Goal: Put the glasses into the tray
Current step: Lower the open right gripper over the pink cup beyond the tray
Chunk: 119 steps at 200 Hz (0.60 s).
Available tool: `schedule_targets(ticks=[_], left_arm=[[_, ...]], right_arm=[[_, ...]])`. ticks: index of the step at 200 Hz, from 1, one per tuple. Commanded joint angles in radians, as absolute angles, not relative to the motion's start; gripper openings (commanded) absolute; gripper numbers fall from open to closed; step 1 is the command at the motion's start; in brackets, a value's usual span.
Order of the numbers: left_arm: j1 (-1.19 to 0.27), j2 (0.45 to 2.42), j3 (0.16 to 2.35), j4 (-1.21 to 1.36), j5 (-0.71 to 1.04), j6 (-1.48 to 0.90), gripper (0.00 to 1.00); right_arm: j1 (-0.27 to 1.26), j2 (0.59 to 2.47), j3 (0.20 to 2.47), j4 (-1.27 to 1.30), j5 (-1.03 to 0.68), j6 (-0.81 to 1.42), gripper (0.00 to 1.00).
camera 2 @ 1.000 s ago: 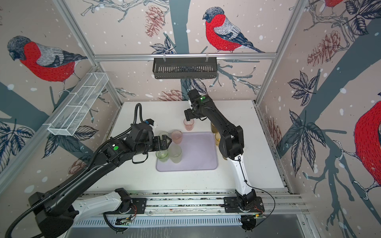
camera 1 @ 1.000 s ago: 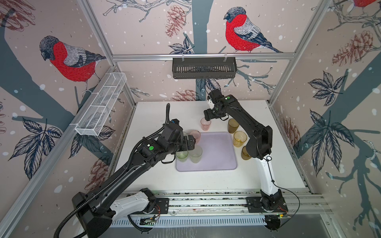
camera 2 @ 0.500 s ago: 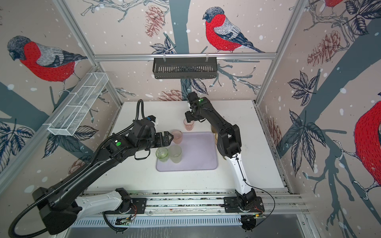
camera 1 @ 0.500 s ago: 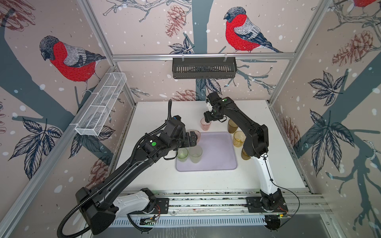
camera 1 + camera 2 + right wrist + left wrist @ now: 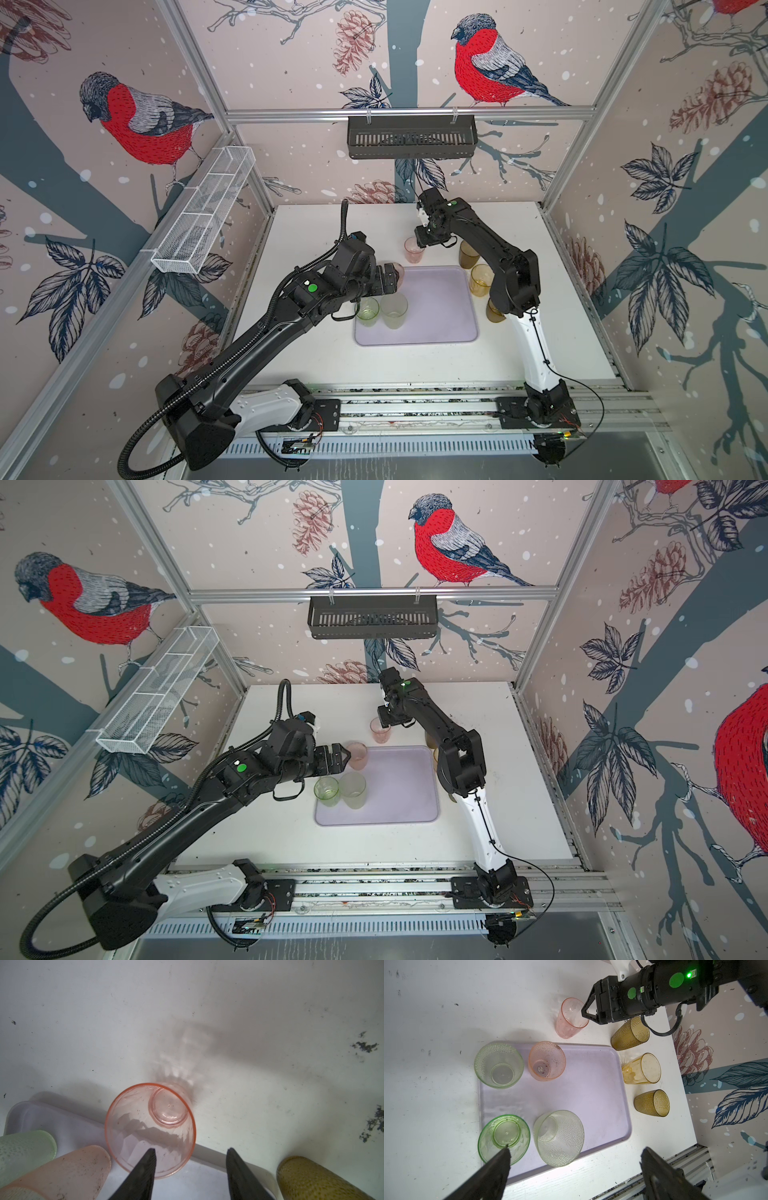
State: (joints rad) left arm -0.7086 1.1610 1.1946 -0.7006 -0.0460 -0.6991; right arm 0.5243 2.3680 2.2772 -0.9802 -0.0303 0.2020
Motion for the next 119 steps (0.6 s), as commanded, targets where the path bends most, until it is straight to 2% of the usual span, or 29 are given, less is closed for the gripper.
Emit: schedule_targets(ticks=[1,119], left_arm=[[-0.706,1.161,1.208,-0.677,-0.067,-0.698,0.97],[-0.706,1.167,1.213,-0.673,-0.065,-0.699,0.97]], right_arm=[[0.525,2.373,2.276,-0.956,-0.028,0.195,0.53],[0.524,2.392,2.282,-0.944,-0.032,0.196,0.39]])
